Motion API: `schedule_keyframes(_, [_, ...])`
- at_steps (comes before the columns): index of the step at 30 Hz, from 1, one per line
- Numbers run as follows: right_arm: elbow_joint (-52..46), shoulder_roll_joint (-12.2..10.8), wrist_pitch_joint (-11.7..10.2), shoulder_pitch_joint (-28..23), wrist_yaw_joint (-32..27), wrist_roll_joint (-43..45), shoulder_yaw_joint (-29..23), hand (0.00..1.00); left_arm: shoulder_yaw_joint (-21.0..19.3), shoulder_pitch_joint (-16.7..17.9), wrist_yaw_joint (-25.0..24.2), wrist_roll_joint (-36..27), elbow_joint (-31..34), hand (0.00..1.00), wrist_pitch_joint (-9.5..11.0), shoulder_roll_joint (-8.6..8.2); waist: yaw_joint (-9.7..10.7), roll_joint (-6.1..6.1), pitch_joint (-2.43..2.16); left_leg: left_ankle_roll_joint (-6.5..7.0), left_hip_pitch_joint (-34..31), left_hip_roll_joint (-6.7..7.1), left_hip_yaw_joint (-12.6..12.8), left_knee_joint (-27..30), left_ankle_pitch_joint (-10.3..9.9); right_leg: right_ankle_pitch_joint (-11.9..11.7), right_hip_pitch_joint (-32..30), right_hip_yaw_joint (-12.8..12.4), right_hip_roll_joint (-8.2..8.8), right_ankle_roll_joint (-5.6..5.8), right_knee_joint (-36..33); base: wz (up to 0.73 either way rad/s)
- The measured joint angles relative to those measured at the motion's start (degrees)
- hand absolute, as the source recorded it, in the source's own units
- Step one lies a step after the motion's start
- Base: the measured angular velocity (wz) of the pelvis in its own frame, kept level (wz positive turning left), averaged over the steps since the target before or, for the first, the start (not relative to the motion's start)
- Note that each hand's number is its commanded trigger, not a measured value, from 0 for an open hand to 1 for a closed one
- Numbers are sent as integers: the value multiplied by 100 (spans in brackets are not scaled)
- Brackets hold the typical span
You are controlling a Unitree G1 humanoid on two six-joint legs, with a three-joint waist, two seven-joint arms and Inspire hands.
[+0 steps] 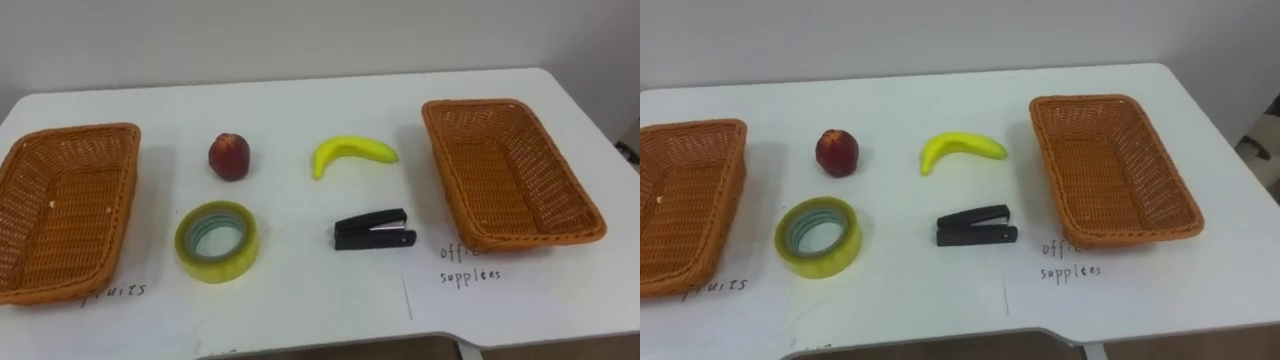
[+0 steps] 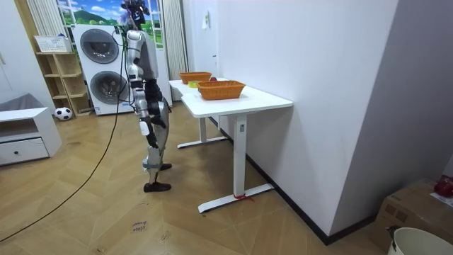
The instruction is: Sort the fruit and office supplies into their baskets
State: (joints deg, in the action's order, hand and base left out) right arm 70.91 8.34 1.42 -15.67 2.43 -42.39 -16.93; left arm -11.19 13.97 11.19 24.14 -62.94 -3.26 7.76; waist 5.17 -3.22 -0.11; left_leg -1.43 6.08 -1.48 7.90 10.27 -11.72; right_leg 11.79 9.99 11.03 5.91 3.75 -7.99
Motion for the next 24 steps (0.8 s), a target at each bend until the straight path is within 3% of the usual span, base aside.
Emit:
schedule_keyframes(6, [-104, 21, 3, 36, -518, -611, -467, 0, -6, -8, 421, -40, 18, 0, 38, 58, 138, -17, -5, 8, 58, -9, 143, -89, -20, -2, -88, -147, -2, 8, -88, -12])
schedule_keyframes(11, [-606, 27, 47, 54, -1011, -1169, -1138, 0, -10, 47, 464, -230, 33, 0, 52, 58, 332, -30, -7, 10, 51, -10, 151, -98, -20, -7, -95, -150, -1, 13, -146, -1])
schedule_keyframes(18, [-1701, 83, -183, 48, -1921, -2077, -1594, 0, 28, 146, 465, -435, 196, 0, 166, 67, 454, -42, -17, 12, 37, -21, 209, -92, -22, -6, -187, -157, -2, 13, -185, -4])
schedule_keyframes(24, [-2853, 85, -406, -37, -2957, -2029, -1654, 0, 24, 377, 459, -470, 557, 0, 154, 76, 567, -55, -16, 12, 17, -24, 277, -94, -21, -5, -249, -214, 1, 15, -210, -6])
